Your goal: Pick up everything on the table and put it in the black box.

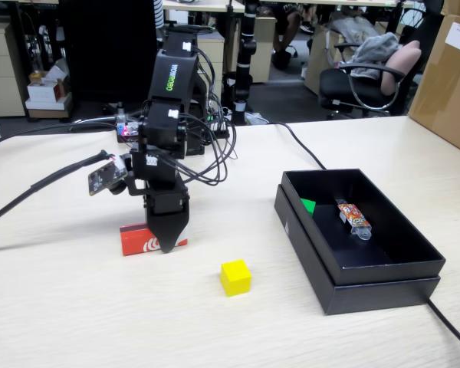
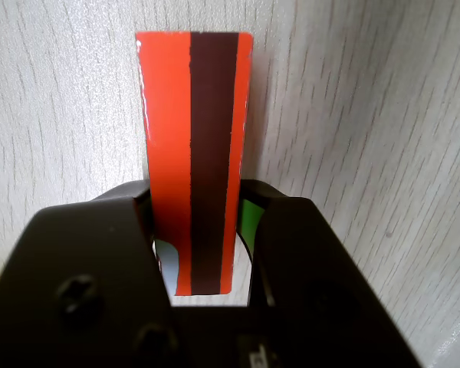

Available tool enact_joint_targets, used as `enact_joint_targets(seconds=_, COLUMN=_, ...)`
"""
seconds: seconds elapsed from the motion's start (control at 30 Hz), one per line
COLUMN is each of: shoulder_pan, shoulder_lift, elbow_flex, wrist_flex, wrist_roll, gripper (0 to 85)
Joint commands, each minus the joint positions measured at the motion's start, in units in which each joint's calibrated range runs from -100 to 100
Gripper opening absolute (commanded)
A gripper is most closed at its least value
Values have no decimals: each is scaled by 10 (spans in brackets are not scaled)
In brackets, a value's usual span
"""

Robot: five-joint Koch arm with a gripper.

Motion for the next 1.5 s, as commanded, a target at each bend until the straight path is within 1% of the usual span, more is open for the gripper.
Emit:
enact_joint_targets(seconds=0.0, shoulder_pan=0, shoulder_lift=-16, elbow_flex=34, wrist_flex=-1, wrist_roll=1, gripper=45)
enact_joint_targets(seconds=0.1, shoulder_pan=0, shoulder_lift=-47, elbow_flex=34, wrist_flex=-21, wrist_roll=1, gripper=45)
enact_joint_targets(seconds=0.17, shoulder_pan=11, shoulder_lift=-130, elbow_flex=31, wrist_flex=-69, wrist_roll=8, gripper=45)
enact_joint_targets(seconds=0.27, shoulder_pan=24, shoulder_lift=-196, elbow_flex=23, wrist_flex=-96, wrist_roll=15, gripper=45)
enact_joint_targets(seconds=0.4, shoulder_pan=60, shoulder_lift=-340, elbow_flex=-18, wrist_flex=-108, wrist_roll=30, gripper=45)
enact_joint_targets(seconds=0.5, shoulder_pan=85, shoulder_lift=-397, elbow_flex=-36, wrist_flex=-109, wrist_roll=42, gripper=45)
enact_joint_targets(seconds=0.6, shoulder_pan=126, shoulder_lift=-456, elbow_flex=-46, wrist_flex=-110, wrist_roll=66, gripper=45)
enact_joint_targets(seconds=0.7, shoulder_pan=156, shoulder_lift=-478, elbow_flex=-39, wrist_flex=-123, wrist_roll=85, gripper=45)
enact_joint_targets(seconds=0.77, shoulder_pan=186, shoulder_lift=-492, elbow_flex=-31, wrist_flex=-127, wrist_roll=106, gripper=45)
enact_joint_targets(seconds=0.8, shoulder_pan=199, shoulder_lift=-492, elbow_flex=-24, wrist_flex=-128, wrist_roll=116, gripper=45)
enact_joint_targets(seconds=0.9, shoulder_pan=219, shoulder_lift=-487, elbow_flex=-8, wrist_flex=-127, wrist_roll=132, gripper=45)
enact_joint_targets(seconds=0.97, shoulder_pan=240, shoulder_lift=-418, elbow_flex=44, wrist_flex=-127, wrist_roll=151, gripper=45)
enact_joint_targets(seconds=1.27, shoulder_pan=246, shoulder_lift=-255, elbow_flex=196, wrist_flex=-127, wrist_roll=160, gripper=45)
enact_joint_targets(seconds=1.47, shoulder_pan=256, shoulder_lift=-169, elbow_flex=249, wrist_flex=-127, wrist_roll=169, gripper=47)
